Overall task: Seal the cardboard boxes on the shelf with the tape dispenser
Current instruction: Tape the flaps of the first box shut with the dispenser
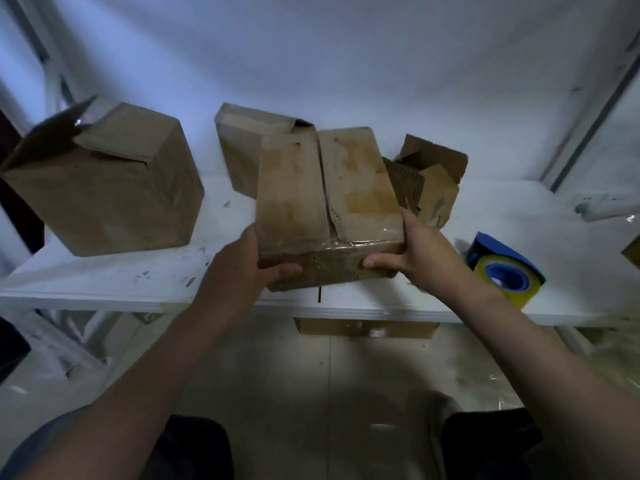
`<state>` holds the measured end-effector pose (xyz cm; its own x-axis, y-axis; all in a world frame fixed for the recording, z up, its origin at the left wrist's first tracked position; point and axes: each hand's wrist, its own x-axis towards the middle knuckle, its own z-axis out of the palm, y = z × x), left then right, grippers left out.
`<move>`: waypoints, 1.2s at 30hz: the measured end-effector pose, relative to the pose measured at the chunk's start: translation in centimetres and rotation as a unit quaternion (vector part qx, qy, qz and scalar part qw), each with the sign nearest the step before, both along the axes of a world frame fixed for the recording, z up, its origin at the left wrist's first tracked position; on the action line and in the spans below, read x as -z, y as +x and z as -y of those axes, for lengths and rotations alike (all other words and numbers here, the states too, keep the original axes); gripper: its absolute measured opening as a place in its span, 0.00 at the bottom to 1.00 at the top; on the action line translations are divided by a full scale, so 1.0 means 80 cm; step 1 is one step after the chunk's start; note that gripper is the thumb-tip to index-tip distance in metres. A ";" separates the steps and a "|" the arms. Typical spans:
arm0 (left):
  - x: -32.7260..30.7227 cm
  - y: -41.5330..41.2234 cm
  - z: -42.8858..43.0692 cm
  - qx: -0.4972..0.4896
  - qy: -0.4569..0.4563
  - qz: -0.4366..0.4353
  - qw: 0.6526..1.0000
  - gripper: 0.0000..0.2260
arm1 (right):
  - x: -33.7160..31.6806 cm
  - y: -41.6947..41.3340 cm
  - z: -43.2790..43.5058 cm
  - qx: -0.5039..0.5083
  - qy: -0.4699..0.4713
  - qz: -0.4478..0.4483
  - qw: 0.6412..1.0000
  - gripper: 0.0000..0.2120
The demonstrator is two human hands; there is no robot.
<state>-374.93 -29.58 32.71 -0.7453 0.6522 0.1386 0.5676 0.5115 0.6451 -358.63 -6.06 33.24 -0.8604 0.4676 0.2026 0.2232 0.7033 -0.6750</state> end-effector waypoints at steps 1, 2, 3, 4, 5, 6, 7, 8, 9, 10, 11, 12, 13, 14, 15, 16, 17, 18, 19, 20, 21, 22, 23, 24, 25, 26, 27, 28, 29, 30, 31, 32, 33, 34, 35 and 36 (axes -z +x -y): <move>-0.016 0.006 -0.001 0.006 0.007 -0.019 1.000 0.39 | -0.016 0.010 0.001 0.006 0.003 -0.010 1.000 0.43; -0.032 0.012 -0.005 0.014 0.011 -0.039 0.999 0.40 | -0.032 0.020 -0.001 0.016 0.008 -0.017 1.000 0.42; -0.046 0.016 -0.011 0.018 0.011 -0.059 0.998 0.41 | -0.046 0.029 -0.004 0.027 0.013 -0.024 0.999 0.41; -0.062 0.023 -0.021 0.025 0.011 -0.081 0.996 0.40 | -0.063 0.041 -0.009 0.039 0.018 -0.037 0.998 0.40; -0.076 0.027 -0.033 0.032 0.013 -0.099 0.994 0.39 | -0.078 0.053 -0.015 0.052 0.024 -0.052 0.997 0.38; -0.088 0.031 -0.049 0.047 0.018 -0.111 0.993 0.37 | -0.092 0.065 -0.023 0.070 0.036 -0.065 0.995 0.38; -0.101 0.036 -0.067 0.068 0.024 -0.115 0.991 0.36 | -0.105 0.078 -0.034 0.089 0.051 -0.072 0.992 0.37; -0.110 0.037 -0.086 0.096 0.030 -0.116 0.988 0.35 | -0.116 0.088 -0.046 0.109 0.065 -0.071 0.989 0.37; -0.119 0.042 -0.110 0.126 0.033 -0.116 0.985 0.34 | -0.127 0.100 -0.061 0.131 0.078 -0.067 0.986 0.37; -0.127 0.047 -0.133 0.151 0.027 -0.116 0.981 0.34 | -0.137 0.110 -0.077 0.155 0.092 -0.060 0.982 0.36; -0.135 0.053 -0.160 0.174 0.015 -0.118 0.977 0.32 | -0.147 0.122 -0.097 0.182 0.103 -0.052 0.976 0.36; -0.141 0.060 -0.188 0.195 0.003 -0.121 0.973 0.31 | -0.156 0.133 -0.117 0.207 0.111 -0.042 0.971 0.35; -0.145 0.066 -0.212 0.209 -0.006 -0.118 0.971 0.30 | -0.162 0.142 -0.136 0.227 0.110 -0.031 0.967 0.34; -0.149 0.072 -0.241 0.223 -0.003 -0.112 0.968 0.30 | -0.169 0.152 -0.157 0.246 0.106 -0.022 0.963 0.32; -0.151 0.077 -0.268 0.231 0.000 -0.101 0.968 0.30 | -0.172 0.161 -0.176 0.262 0.098 -0.014 0.960 0.31; -0.151 0.084 -0.295 0.238 0.007 -0.094 0.967 0.30 | -0.174 0.169 -0.195 0.276 0.093 -0.007 0.957 0.30; -0.150 0.089 -0.322 0.237 0.014 -0.090 0.967 0.30 | -0.175 0.175 -0.212 0.284 0.093 -0.003 0.954 0.28; -0.147 0.093 -0.344 0.234 0.020 -0.086 0.968 0.29 | -0.175 0.179 -0.225 0.291 0.097 0.004 0.952 0.27; -0.142 0.097 -0.368 0.230 0.029 -0.075 0.970 0.28 | -0.173 0.183 -0.241 0.300 0.101 0.012 0.949 0.25; -0.136 0.102 -0.390 0.225 0.039 -0.060 0.972 0.26 | -0.171 0.185 -0.256 0.308 0.103 0.027 0.945 0.25; -0.129 0.106 -0.412 0.222 0.048 -0.042 0.973 0.24 | -0.169 0.185 -0.271 0.312 0.106 0.043 0.943 0.25; -0.123 0.109 -0.431 0.218 0.053 -0.027 0.974 0.22 | -0.166 0.184 -0.288 0.318 0.110 0.064 0.939 0.25; -0.117 0.112 -0.447 0.215 0.055 -0.014 0.975 0.21 | -0.161 0.183 -0.304 0.324 0.114 0.081 0.935 0.24; -0.111 0.115 -0.465 0.214 0.058 -0.005 0.975 0.20 | -0.156 0.181 -0.320 0.337 0.116 0.101 0.929 0.23; -0.105 0.118 -0.482 0.213 0.059 0.002 0.975 0.20 | -0.149 0.180 -0.339 0.350 0.117 0.118 0.922 0.21; -0.097 0.121 -0.498 0.215 0.059 0.008 0.975 0.20 | -0.141 0.178 -0.356 0.365 0.118 0.135 0.913 0.18; -0.088 0.124 -0.514 0.215 0.053 0.015 0.975 0.20 | -0.132 0.177 -0.371 0.374 0.117 0.147 0.908 0.17; -0.077 0.127 -0.527 0.213 0.043 0.019 0.976 0.20 | -0.123 0.176 -0.384 0.378 0.116 0.164 0.904 0.17; -0.063 0.129 -0.541 0.207 0.031 0.021 0.978 0.20 | -0.111 0.173 -0.399 0.383 0.113 0.176 0.900 0.18; -0.049 0.131 -0.552 0.202 0.020 0.023 0.979 0.20 | -0.101 0.170 -0.411 0.391 0.102 0.184 0.896 0.18; -0.033 0.133 -0.561 0.198 0.011 0.028 0.980 0.20 | -0.091 0.166 -0.420 0.395 0.091 0.191 0.894 0.17; -0.016 0.134 -0.569 0.192 0.004 0.031 0.981 0.20 | -0.078 0.161 -0.432 0.394 0.083 0.201 0.893 0.17; -0.002 0.136 -0.572 0.187 -0.002 0.033 0.982 0.20 | -0.068 0.158 -0.438 0.388 0.073 0.211 0.894 0.17; 0.014 0.136 -0.576 0.184 -0.011 0.036 0.982 0.19 | -0.055 0.154 -0.445 0.386 0.064 0.222 0.893 0.20; 0.028 0.137 -0.581 0.183 -0.024 0.040 0.982 0.18 | -0.041 0.150 -0.452 0.385 0.060 0.228 0.892 0.23; 0.040 0.138 -0.584 0.184 -0.036 0.043 0.981 0.15 | -0.028 0.145 -0.454 0.387 0.049 0.228 0.892 0.26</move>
